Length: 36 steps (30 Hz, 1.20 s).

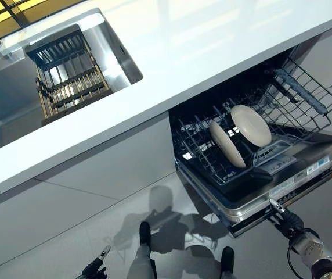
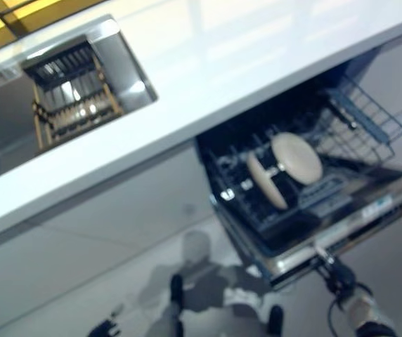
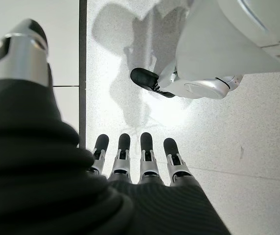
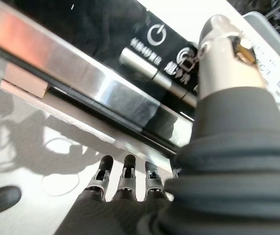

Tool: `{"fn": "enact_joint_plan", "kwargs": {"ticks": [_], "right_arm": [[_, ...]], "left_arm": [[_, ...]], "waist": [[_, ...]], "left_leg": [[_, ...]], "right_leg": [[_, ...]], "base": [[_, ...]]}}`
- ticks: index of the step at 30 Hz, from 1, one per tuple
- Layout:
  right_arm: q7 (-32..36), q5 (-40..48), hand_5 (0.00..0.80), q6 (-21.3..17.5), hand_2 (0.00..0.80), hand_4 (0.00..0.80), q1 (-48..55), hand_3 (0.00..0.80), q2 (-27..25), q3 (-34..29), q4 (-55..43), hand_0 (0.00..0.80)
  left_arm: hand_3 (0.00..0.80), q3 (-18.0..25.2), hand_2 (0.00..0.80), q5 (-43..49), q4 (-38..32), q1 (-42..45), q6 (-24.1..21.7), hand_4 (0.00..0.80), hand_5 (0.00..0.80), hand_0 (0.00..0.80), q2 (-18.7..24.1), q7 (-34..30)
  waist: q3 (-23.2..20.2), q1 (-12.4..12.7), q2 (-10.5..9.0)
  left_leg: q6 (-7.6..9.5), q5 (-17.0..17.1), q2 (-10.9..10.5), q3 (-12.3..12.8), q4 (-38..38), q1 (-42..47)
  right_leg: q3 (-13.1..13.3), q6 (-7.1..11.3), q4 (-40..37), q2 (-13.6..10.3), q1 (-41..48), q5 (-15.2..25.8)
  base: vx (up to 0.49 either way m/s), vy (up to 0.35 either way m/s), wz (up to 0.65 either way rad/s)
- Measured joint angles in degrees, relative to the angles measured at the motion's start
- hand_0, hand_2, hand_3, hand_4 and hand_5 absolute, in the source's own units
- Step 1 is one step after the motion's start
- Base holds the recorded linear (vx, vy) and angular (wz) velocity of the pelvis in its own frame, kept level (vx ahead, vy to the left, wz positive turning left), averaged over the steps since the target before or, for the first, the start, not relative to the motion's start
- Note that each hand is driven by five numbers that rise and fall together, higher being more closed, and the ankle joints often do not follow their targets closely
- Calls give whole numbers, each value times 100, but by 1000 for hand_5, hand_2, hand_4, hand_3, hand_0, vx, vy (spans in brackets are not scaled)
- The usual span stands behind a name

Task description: Take plates into dishwasher

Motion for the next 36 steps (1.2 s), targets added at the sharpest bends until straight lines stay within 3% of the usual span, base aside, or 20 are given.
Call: {"fn": "enact_joint_plan", "kwargs": {"ticks": [12, 15, 20, 22, 26, 30, 36], "right_arm": [[36, -20, 0, -41, 0, 0, -167, 0, 153, 92, -1392, 0], [66, -213, 0, -15, 0, 0, -563, 0, 292, 99, -1556, 0], [299, -787, 0, 140, 0, 0, -765, 0, 475, 369, -1598, 0], [473, -935, 0, 212, 0, 0, -770, 0, 697, 468, -1598, 0], [551, -1154, 0, 349, 0, 0, -756, 0, 1098, 539, -1613, 0], [575, -1622, 0, 544, 0, 0, -484, 0, 1324, 624, -1456, 0], [942, -2588, 0, 713, 0, 0, 192, 0, 1372, 1039, -784, 0]], "left_arm": [[0, 73, 0, 113, 37, 32, 2, 0, 0, 0, -192, 8], [0, 117, 0, 269, 40, 30, 25, 0, 0, 0, -225, 39], [0, 116, 0, 342, 40, 102, 167, 0, 0, 0, -197, 139], [0, 116, 0, 349, 130, 195, 216, 0, 0, 0, -157, 138], [0, 113, 0, 564, 416, 281, 264, 0, 0, 0, -105, 175], [0, 89, 0, 782, 451, 272, 282, 0, 0, 0, -108, 220], [0, -118, 0, 964, 544, 293, 294, 0, 0, 0, -133, 320]], "waist": [[-160, 63, 109], [-310, 182, 109], [-907, 429, -191], [-1174, 547, -482], [-1498, 580, -838], [-1715, 578, -933], [-1993, 545, -924]], "left_leg": [[35, 20, -28, -277, -43, 194], [32, 21, -68, -317, -45, 287], [15, 30, -138, -291, -41, 409], [13, 3, -154, -262, -62, 498], [-1, -7, -174, -261, -99, 608], [0, -9, -190, -267, -186, 722], [4, -5, -191, -267, -203, 778]], "right_leg": [[-288, 0, -4, 8, 321, 54], [-378, 34, -5, -20, 481, 17], [-669, 69, -5, -47, 804, -175], [-698, 46, -5, -48, 939, -296], [-770, 32, -7, -47, 1115, -402], [-777, 16, -23, -53, 1210, -432], [-774, 26, -24, -51, 1251, -441]], "base": [[86, -11, 7], [138, 39, 19], [131, 31, 30], [136, 26, 25], [89, 32, 15], [28, 51, 5], [15, 85, 0]]}}
